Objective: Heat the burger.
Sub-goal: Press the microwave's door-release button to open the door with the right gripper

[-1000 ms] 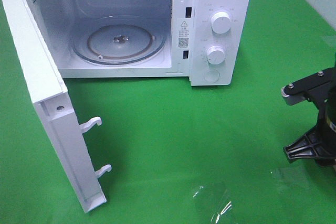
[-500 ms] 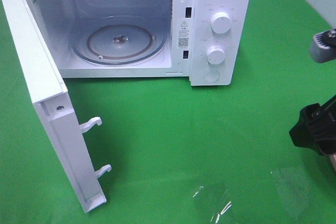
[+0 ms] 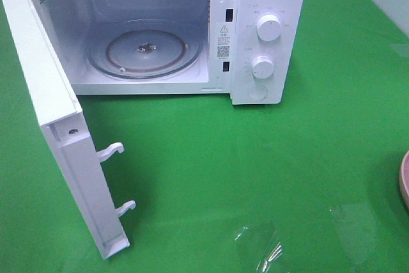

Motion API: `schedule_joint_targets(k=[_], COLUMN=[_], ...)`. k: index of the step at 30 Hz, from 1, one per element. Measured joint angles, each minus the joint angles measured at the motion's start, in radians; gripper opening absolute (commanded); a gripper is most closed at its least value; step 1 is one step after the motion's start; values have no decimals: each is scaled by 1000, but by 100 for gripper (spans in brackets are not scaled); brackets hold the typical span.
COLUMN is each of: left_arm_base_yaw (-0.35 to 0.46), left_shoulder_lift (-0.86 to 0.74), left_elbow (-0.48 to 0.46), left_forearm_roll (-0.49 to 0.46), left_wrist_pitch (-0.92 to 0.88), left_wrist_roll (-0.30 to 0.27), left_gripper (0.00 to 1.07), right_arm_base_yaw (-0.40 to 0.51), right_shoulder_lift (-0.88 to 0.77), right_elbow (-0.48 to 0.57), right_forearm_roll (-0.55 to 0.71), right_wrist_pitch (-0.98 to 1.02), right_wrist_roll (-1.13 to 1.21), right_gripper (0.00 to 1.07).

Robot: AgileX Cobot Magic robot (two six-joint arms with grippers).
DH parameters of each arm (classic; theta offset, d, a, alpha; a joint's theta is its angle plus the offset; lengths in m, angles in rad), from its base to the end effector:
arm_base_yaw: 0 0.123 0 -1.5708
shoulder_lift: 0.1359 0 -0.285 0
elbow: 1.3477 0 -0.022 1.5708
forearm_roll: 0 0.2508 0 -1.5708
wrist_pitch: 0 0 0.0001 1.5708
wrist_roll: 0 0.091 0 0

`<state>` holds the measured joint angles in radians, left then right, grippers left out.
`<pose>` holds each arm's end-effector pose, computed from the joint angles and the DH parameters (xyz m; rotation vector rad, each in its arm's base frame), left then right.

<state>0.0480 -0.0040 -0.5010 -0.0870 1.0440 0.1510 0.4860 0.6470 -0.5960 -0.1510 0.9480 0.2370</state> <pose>-0.0047 -0.0071 0.2792 0.1074 2.0168 0.0225 0.0966 0.0385 0.2839 -0.3635 2.4448 0.1220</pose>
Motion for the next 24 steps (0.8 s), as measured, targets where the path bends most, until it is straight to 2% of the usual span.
schedule_joint_targets(k=[10, 16, 19, 20, 21, 22, 23, 24], left_arm_base_yaw=[0, 0, 0, 0, 0, 0, 0, 0], left_shoulder_lift=[0, 0, 0, 0, 0, 0, 0, 0], left_elbow=[0, 0, 0, 0, 0, 0, 0, 0], left_forearm_roll=[0, 0, 0, 0, 0, 0, 0, 0], left_wrist_pitch=[0, 0, 0, 0, 0, 0, 0, 0], left_wrist_roll=[0, 0, 0, 0, 0, 0, 0, 0], left_gripper=[98, 98, 98, 98, 98, 98, 98, 98], right_arm_base_yaw=[0, -5, -58, -104, -104, -149, -149, -194], right_shoulder_lift=[-181, -273, -334, -367, -367, -401, -401, -440], right_elbow=[3, 48, 76, 77, 77, 78, 78, 79], right_forearm_roll=[1, -1, 1, 1, 1, 1, 1, 1], right_wrist_pitch=[63, 66, 67, 66, 66, 64, 64, 63], right_wrist_roll=[0, 0, -3, -15, -15, -46, -46, -74], right_gripper=[76, 76, 76, 76, 76, 76, 76, 76])
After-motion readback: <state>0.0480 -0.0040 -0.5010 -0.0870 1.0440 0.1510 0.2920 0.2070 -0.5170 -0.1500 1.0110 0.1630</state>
